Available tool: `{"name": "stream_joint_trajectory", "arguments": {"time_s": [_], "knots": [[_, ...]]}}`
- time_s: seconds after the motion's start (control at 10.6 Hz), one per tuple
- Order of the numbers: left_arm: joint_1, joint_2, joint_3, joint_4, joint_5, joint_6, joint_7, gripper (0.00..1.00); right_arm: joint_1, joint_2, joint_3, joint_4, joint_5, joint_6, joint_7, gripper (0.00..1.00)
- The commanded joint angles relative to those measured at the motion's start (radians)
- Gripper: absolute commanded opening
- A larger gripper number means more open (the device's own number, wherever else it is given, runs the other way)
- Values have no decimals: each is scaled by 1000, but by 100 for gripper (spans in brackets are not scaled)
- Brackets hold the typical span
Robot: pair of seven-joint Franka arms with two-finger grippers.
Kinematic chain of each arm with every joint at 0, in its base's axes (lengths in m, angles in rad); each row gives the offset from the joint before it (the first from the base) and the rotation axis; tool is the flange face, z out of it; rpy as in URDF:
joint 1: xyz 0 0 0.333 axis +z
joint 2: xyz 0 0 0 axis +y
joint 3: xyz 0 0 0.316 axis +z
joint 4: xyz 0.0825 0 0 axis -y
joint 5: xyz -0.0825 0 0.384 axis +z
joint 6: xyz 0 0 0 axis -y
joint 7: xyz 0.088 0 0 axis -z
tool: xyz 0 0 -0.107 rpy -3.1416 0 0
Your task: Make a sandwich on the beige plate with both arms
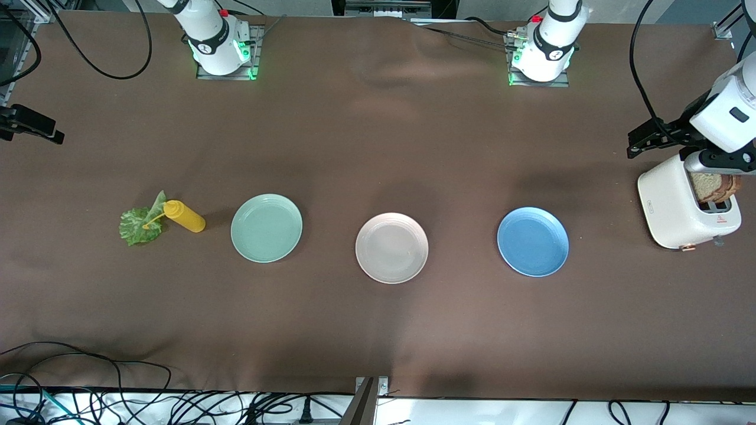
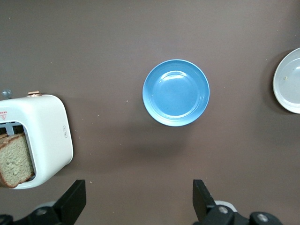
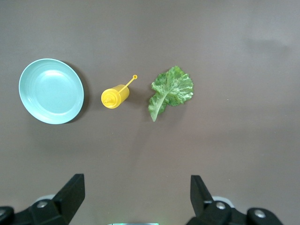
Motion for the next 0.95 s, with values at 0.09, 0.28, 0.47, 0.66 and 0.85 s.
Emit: {"name": "stream_joint_trajectory", "arguments": {"time_s": [0.09,0.28,0.47,0.66,0.85], "knots": [[8,5,8,11,-32,-11,24,100,0,4,1,18,20,-22,-7,100],[9,5,8,11,-32,-11,24,100,-7,0,-18,55,20,-25,-8,100],[9,12,8,11,-32,-11,24,100,0,-5,-7,69,13,-63,3,100],[11,12,8,10,-32,-11,24,100,0,-6,-10,69,17,-53,-6,100],[12,12,9,10,-32,-11,24,100,0,-6,-15,69,20,-32,-8,100]]}}
